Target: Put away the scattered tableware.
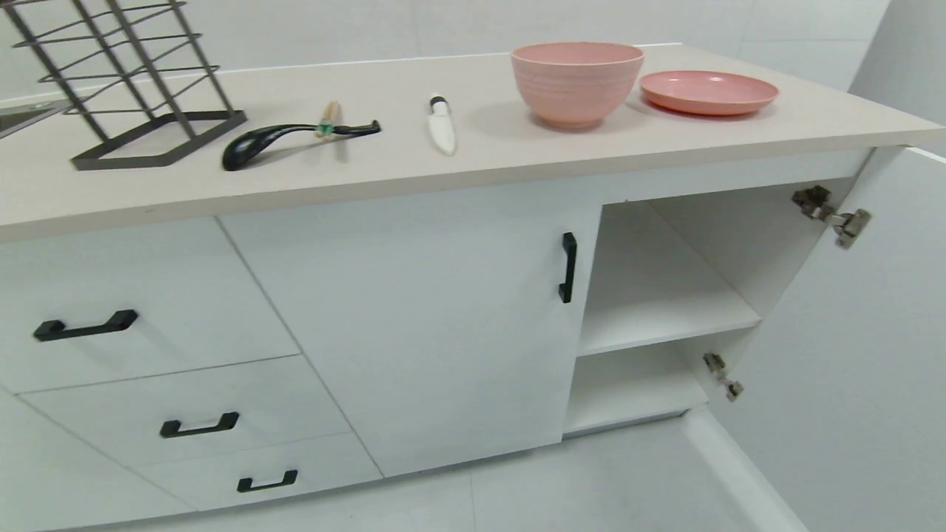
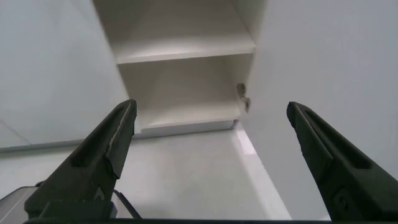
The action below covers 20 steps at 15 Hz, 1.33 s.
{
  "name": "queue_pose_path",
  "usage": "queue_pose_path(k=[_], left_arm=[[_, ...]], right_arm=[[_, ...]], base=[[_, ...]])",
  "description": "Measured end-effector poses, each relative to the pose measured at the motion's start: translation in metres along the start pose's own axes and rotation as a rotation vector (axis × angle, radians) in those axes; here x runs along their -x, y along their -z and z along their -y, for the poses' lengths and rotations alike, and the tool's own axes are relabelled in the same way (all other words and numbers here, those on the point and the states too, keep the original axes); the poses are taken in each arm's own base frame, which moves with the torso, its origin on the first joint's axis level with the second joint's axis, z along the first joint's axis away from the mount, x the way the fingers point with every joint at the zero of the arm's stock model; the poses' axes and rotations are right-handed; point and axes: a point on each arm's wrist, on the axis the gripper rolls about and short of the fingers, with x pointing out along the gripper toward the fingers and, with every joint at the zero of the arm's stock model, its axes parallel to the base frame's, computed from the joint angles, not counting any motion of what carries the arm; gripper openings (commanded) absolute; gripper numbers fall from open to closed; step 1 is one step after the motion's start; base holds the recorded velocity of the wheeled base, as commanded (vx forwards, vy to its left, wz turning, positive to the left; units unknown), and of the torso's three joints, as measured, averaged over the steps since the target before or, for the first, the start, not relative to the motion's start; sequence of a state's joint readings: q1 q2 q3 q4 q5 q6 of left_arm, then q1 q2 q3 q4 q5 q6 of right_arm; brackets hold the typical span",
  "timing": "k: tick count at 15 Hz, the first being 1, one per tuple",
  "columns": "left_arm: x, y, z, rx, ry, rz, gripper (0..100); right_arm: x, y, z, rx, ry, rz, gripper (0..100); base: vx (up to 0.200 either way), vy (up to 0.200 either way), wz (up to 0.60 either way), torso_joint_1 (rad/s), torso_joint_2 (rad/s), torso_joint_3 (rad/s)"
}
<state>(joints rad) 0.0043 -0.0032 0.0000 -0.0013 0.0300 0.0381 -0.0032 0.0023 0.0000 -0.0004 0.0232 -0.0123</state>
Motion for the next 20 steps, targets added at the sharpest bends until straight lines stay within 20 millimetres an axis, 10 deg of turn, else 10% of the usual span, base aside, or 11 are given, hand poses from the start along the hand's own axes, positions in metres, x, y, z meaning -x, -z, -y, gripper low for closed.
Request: queue_pose_path(k=[20], left_arm=[[-0.0001, 0.0000, -0.0005, 0.035, -0.020, -0.002, 100]], right_arm=[[0.0001, 0.0002, 0.0001, -0.010, 0.004, 0.000, 100]], base=[[0.030, -0.030, 0.00, 0.001, 0.00, 0.001]])
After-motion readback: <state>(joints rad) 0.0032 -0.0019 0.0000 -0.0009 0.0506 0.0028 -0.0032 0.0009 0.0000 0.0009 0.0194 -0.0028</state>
